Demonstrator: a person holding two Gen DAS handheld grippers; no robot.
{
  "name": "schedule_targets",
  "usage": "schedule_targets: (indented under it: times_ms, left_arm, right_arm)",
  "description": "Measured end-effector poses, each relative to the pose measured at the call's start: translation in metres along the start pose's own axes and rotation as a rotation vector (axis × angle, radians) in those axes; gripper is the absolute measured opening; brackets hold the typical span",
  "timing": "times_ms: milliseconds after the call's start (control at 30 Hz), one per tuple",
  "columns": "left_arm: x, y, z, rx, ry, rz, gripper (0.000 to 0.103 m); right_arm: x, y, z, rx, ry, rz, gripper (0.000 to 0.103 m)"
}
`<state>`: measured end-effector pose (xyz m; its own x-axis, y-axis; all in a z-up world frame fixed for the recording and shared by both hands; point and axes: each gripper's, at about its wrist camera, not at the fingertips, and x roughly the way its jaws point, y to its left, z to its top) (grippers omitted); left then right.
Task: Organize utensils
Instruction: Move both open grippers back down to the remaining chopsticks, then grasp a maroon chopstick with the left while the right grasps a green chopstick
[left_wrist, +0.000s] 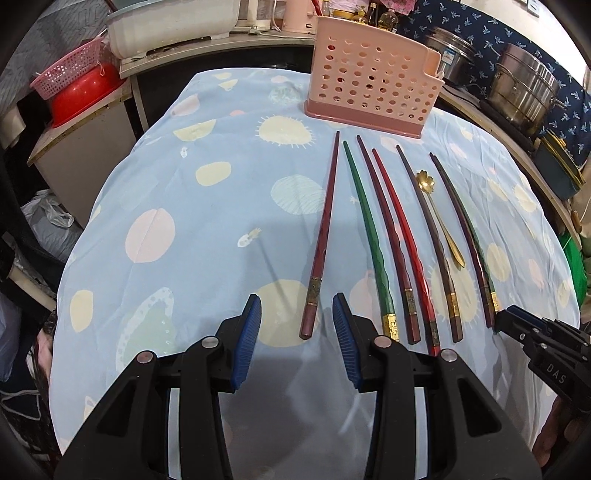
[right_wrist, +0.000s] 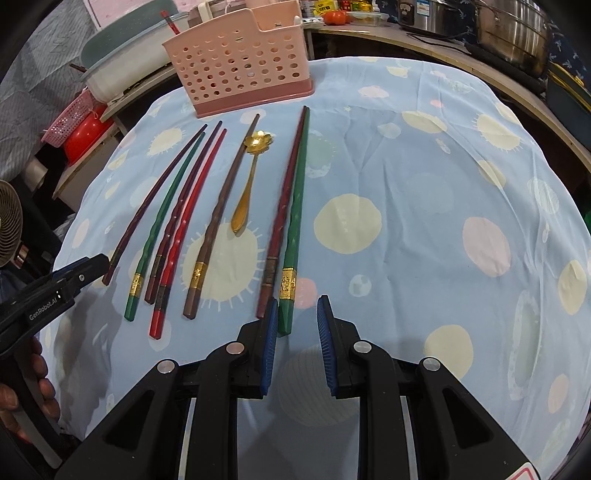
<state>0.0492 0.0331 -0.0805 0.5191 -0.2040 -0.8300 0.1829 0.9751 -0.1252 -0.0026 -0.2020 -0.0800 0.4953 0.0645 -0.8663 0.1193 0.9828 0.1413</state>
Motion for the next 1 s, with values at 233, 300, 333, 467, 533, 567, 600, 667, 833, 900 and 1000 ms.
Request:
schedule_targets:
  times_ms: [233,300,333,467,533,567,600,667,833,900,1000]
  left_arm:
    - [0.006,0.004,-0.002,-0.012,0.016,0.005,0.038]
    - [0.007,0.005,-0.002,-0.013,0.019,0.005,0.037]
    - [0.008,0.005,-0.002,-0.011,0.019,0.006,0.037]
    - [0.010,0.004,-0.001,-0.008,0.018,0.007,0.037]
    - [0.010,0.004,0.000,-0.005,0.018,0.007,0.035]
    - [0.011,0.004,0.000,-0.002,0.017,0.007,0.034]
    - [0.011,0.003,0.000,0.000,0.017,0.006,0.033]
    - [0.012,0.002,0.000,0.004,0.016,0.001,0.031]
    - [0.014,-0.001,0.001,0.012,0.015,-0.016,0.022]
    - [0.014,-0.001,0.001,0.009,0.017,-0.038,0.018]
    - [0.014,-0.002,0.000,0.005,0.022,-0.052,0.012]
  right_arm:
    - [0.000,-0.006,0.001,0.017,-0.004,-0.009,0.022]
    - [0.001,-0.004,0.002,0.009,-0.002,-0.012,0.022]
    - [0.003,-0.003,0.003,0.005,-0.002,-0.012,0.022]
    - [0.005,-0.002,0.007,0.005,-0.006,-0.011,0.022]
    - [0.006,-0.003,0.009,0.006,-0.008,-0.012,0.020]
    - [0.007,-0.003,0.010,0.004,-0.009,-0.013,0.020]
    - [0.008,-0.003,0.010,0.003,-0.011,-0.014,0.019]
    - [0.008,-0.003,0.011,0.002,-0.013,-0.015,0.018]
    - [0.010,-0.005,0.012,0.003,-0.018,-0.019,0.008]
    - [0.010,-0.006,0.013,0.004,-0.019,-0.015,0.007]
    - [0.009,-0.008,0.012,0.008,-0.021,-0.012,0.007]
